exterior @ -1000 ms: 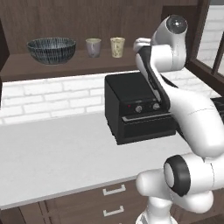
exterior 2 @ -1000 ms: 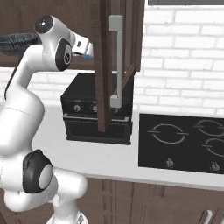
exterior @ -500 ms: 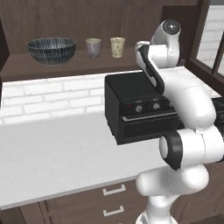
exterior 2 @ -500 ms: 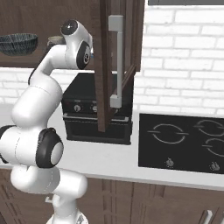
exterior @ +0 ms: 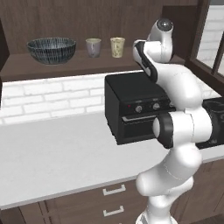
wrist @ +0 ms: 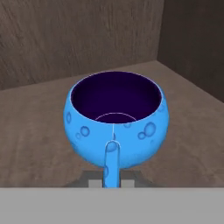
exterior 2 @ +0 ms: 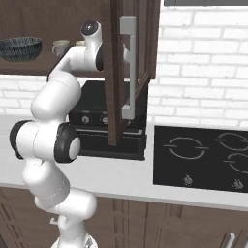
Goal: Gather all objects into one cabinet and sort the glasses and bowls to opposite sides.
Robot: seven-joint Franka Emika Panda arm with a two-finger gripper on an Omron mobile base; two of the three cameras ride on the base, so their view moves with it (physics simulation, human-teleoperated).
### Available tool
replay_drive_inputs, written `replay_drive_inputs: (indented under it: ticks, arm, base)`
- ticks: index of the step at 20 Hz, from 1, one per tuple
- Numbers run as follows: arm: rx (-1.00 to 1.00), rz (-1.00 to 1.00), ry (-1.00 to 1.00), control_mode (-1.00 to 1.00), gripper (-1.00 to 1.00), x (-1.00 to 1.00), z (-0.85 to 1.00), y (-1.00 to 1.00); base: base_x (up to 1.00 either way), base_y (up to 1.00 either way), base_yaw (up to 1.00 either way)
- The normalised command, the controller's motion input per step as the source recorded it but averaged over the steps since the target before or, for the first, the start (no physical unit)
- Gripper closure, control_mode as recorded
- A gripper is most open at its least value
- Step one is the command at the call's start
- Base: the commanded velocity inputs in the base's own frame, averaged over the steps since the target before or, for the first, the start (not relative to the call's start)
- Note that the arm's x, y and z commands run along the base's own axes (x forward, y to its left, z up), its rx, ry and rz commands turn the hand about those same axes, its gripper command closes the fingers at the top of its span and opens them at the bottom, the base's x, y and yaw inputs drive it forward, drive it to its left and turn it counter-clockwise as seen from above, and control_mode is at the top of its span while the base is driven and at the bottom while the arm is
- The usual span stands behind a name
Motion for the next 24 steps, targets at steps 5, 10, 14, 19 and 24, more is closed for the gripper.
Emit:
replay_drive_inputs:
  ticks: [5, 10, 14, 19, 24]
  arm:
    - [0.0, 0.0, 0.01, -1.0, 1.0, 0.39, 0.0, -0.12]
    - [0.0, 0.0, 0.0, -1.0, -1.0, 0.19, 0.0, -0.07]
    - [0.0, 0.0, -0.01, -1.0, -1.0, 0.0, 0.0, -0.01]
    - [0.0, 0.0, -0.04, -1.0, -1.0, -0.21, 0.0, 0.02]
    - [0.0, 0.0, -0.04, -1.0, -1.0, -0.58, 0.0, 0.36]
  base:
    - [0.0, 0.0, 0.0]
    - [0.0, 0.0, 0.0]
    - [0.0, 0.0, 0.0]
    - [0.0, 0.0, 0.0]
    - [0.0, 0.0, 0.0]
